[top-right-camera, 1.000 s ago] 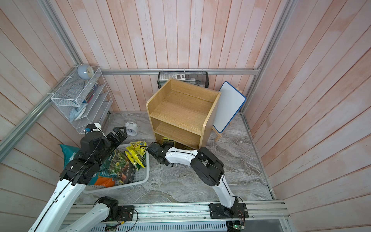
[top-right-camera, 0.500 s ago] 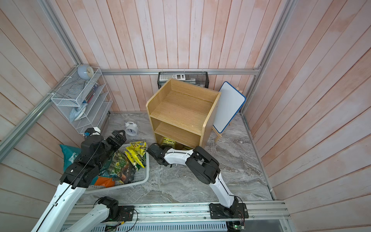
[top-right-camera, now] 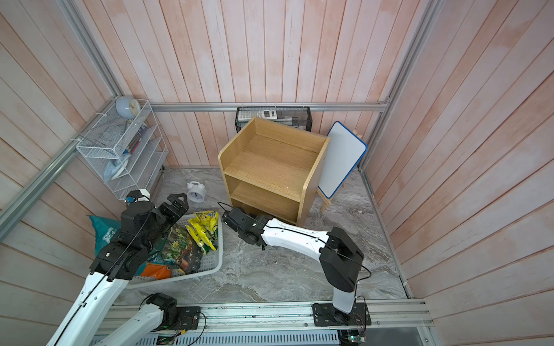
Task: Take down the fertilizer bag from the shelf
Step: Pick up the fertilizer bag from the shelf, then place the fertilizer bag in the storage box.
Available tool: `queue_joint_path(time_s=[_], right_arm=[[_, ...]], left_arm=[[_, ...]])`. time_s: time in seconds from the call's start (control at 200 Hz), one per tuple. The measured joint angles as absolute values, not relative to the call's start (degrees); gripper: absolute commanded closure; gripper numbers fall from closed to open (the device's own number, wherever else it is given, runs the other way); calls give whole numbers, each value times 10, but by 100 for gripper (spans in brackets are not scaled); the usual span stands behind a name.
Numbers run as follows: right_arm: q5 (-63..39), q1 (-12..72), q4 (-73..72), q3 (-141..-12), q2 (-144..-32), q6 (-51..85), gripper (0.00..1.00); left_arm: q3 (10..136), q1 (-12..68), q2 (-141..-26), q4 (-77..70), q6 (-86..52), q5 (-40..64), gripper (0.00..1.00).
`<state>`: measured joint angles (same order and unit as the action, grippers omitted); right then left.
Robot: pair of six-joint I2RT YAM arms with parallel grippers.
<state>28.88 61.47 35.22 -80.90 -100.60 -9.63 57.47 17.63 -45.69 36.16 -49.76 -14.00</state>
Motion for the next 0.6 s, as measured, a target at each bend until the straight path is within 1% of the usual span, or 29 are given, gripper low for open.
queue_joint_path(time_s=[0.18, 0.4, 0.5, 0.6], right_arm=[[224, 615, 401, -808, -920, -12, 100], [110, 615, 390, -802, -829, 50, 100], [64, 621, 385, -815, -816, 65, 100], [32, 639, 387, -846, -833, 71, 100]], left_arm=[[574, 176, -453, 361, -498, -143, 0], [573, 176, -449, 361, -497, -153, 0], [573, 176, -449, 361, -496, -156, 0], [573, 176, -449, 362, -489, -164, 0]])
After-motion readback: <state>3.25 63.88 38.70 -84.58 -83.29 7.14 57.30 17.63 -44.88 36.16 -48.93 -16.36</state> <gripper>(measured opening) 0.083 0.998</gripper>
